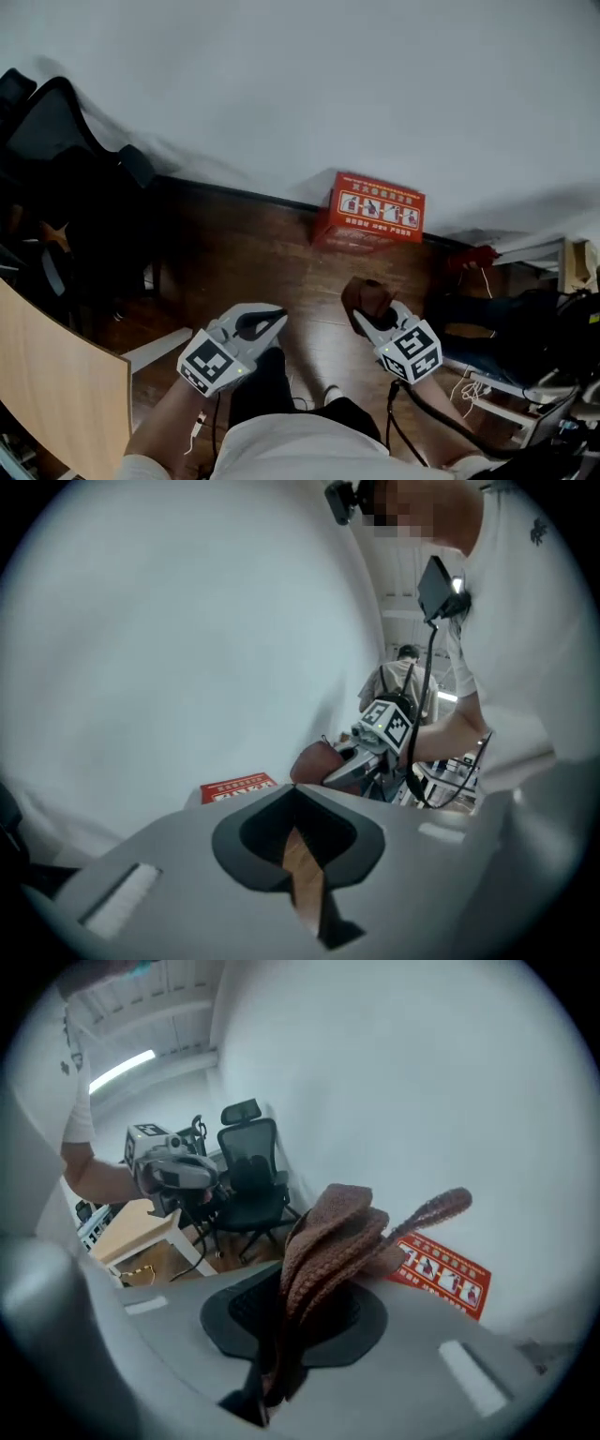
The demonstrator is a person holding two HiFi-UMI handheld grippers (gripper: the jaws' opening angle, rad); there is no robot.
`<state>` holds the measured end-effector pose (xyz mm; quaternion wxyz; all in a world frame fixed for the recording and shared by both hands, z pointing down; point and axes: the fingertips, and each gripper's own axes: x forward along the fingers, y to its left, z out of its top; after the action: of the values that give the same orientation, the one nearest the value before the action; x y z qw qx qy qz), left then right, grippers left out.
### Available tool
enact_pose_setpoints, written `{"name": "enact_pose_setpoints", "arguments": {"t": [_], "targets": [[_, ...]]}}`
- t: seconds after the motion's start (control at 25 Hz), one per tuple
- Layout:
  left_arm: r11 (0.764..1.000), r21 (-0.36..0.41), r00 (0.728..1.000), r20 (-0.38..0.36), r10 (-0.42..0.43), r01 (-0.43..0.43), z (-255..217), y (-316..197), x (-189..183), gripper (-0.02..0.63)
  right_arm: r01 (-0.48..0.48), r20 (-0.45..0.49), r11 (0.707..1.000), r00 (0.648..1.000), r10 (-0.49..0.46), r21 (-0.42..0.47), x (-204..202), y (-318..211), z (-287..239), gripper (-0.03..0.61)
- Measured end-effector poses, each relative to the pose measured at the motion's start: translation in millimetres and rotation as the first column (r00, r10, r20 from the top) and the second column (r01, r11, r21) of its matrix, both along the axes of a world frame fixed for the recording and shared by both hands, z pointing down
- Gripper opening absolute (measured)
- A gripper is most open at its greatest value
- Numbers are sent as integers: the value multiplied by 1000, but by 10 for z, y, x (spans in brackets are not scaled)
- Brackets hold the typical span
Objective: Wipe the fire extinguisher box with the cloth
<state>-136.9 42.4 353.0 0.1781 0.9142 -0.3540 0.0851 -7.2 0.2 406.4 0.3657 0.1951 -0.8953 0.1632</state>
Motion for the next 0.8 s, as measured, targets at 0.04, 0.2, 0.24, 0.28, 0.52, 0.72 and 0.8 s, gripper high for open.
{"name": "enact_pose_setpoints", "arguments": {"t": [0.04, 0.2, 0.24, 0.28, 0.52, 0.72, 0.8], "targets": [[1000, 13, 1000, -4, 3, -3, -92, 93, 147, 0, -7, 19, 1000, 1000, 7, 3, 161, 187, -95, 54], [996, 85, 1000, 26, 14, -16, -369, 619, 870, 0, -29, 100, 999, 995, 25, 42, 906, 953, -378, 54], [995, 99, 999, 32, 16, -19, -419, 780, 1054, 0, -43, 122, 997, 992, 35, 60, 1100, 1145, -427, 54], [994, 112, 999, 35, 16, -20, -476, 946, 1243, 0, -56, 140, 995, 989, 44, 78, 1296, 1333, -470, 54], [993, 115, 1000, 1, 13, -13, -891, 2148, 2400, 0, -79, 152, 991, 987, 62, 111, 2505, 2443, -746, 54], [986, 150, 997, 48, 65, -72, -1251, 2821, 2786, 0, -151, 194, 973, 974, 116, 176, 3114, 3025, -1149, 54], [982, 165, 995, 69, 77, -88, -1319, 2951, 2815, 0, -176, 215, 962, 968, 131, 209, 3219, 3162, -1266, 54]]}}
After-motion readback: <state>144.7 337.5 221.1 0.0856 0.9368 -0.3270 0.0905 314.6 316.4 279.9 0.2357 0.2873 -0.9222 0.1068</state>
